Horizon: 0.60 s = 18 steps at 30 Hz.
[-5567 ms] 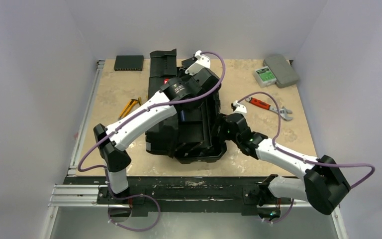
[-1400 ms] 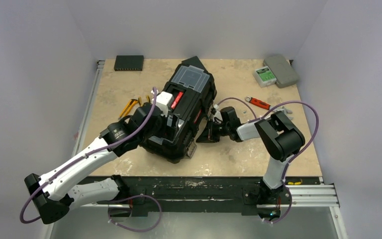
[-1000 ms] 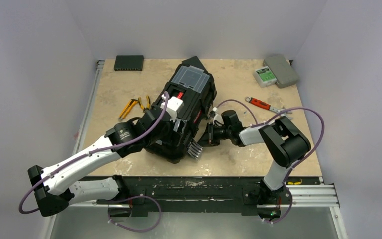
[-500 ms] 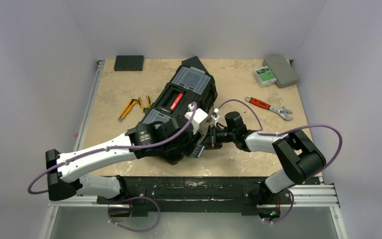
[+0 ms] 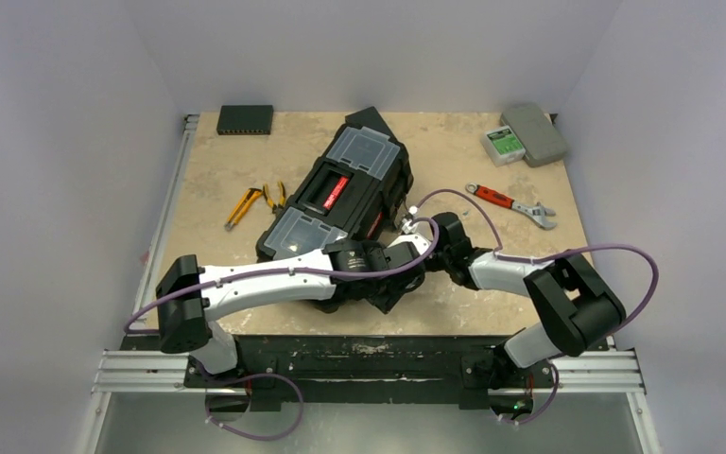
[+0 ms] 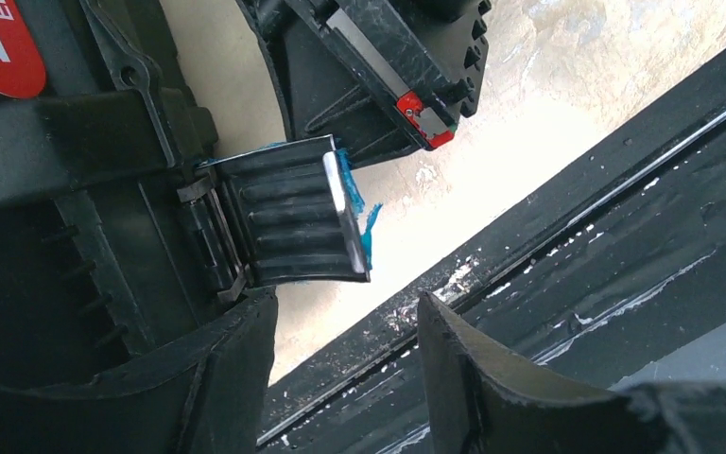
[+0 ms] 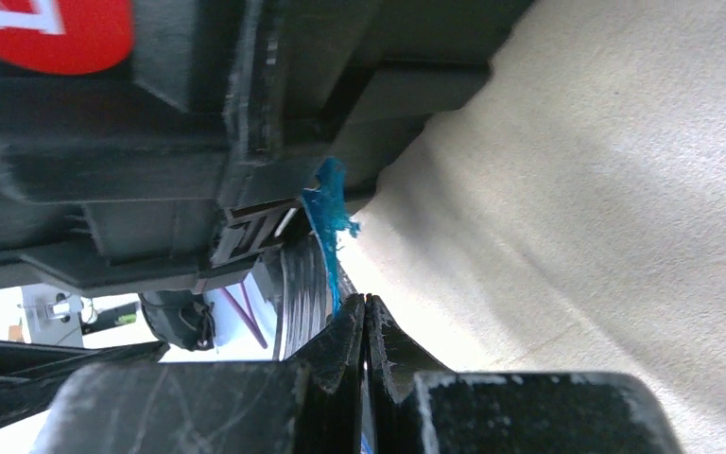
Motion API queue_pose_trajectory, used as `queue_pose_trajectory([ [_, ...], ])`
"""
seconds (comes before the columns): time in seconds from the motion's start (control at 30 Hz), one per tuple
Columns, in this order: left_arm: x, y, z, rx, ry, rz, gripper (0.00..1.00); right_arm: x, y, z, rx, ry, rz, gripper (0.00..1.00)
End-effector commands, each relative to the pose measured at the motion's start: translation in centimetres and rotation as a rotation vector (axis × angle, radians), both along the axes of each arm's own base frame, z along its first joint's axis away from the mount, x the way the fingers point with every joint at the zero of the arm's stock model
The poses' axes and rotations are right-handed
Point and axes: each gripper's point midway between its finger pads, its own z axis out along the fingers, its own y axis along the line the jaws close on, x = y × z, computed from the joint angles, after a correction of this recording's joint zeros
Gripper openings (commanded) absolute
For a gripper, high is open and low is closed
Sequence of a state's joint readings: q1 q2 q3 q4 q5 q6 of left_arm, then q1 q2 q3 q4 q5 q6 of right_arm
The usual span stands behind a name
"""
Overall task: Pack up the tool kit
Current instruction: Close the toolbox at the center of the board.
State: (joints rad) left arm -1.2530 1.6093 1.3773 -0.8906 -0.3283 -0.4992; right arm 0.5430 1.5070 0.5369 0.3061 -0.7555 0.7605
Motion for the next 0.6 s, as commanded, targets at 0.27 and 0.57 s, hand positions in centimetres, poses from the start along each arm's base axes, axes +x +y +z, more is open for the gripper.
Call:
queue_pose_trajectory([
  [0.27, 1.5, 0.0, -0.5, 0.078, -0.038, 0.104, 0.47, -0.6, -0.1, 2.3, 0.032, -0.041, 0.016, 0.00],
  [0.57, 2.6, 0.8, -2.5, 0.085, 0.048, 0.167, 0.38, -0.6, -0.2, 2.5, 0.036, -0.048, 0.012, 0.00],
])
